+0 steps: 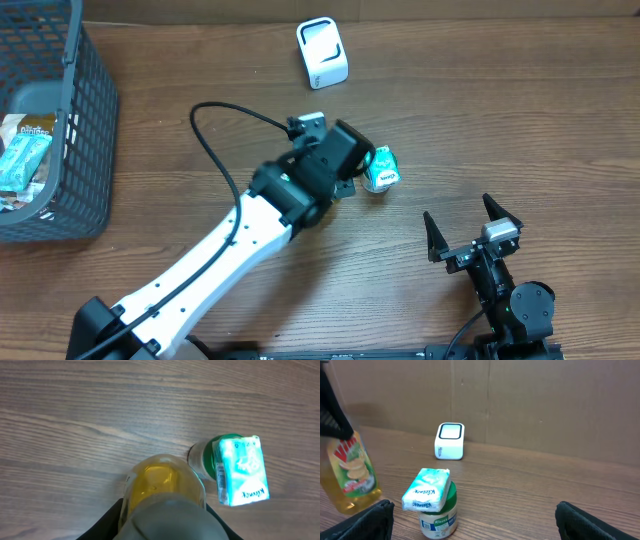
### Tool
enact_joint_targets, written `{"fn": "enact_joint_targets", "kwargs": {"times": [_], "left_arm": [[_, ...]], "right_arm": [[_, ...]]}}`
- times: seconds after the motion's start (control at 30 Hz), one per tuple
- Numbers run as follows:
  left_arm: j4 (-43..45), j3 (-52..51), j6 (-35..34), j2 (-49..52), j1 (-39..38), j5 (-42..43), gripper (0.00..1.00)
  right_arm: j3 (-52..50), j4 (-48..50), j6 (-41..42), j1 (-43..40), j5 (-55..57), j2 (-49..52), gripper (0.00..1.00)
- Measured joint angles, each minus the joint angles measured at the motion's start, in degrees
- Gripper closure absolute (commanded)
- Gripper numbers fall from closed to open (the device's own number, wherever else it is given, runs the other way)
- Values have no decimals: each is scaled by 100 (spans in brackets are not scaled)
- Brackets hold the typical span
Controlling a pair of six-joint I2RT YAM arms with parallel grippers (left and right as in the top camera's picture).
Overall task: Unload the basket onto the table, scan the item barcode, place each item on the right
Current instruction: 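Carry the Vim bottle toward the scanner with the left gripper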
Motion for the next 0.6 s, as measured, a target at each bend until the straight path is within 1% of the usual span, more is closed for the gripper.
{"fn": "enact_joint_targets", "kwargs": {"times": [0.13, 0.27, 0.4, 0.47, 0.53, 0.57, 0.6], "left_arm": [[514, -264, -140, 162, -232, -492, 91], [671, -319, -164, 507, -404, -859, 91], [776, -334, -164, 946, -525, -1178, 88], [798, -337, -164, 1108, -546, -1248, 85], [859, -337, -166, 1204, -546, -1294, 80], [861, -337, -164, 1204, -549, -1298, 76], [859, -337, -164, 1204, -546, -1298, 68]], "right_arm": [[-2, -2, 0, 0, 2, 0, 0], [-2, -4, 0, 0, 0, 0, 0], [0, -4, 0, 0, 2, 0, 0], [-2, -2, 2, 0, 0, 0, 0], [-2, -4, 2, 0, 2, 0, 0], [-2, -4, 0, 0, -2, 0, 0], [-2, -4, 0, 0, 0, 0, 0]]}}
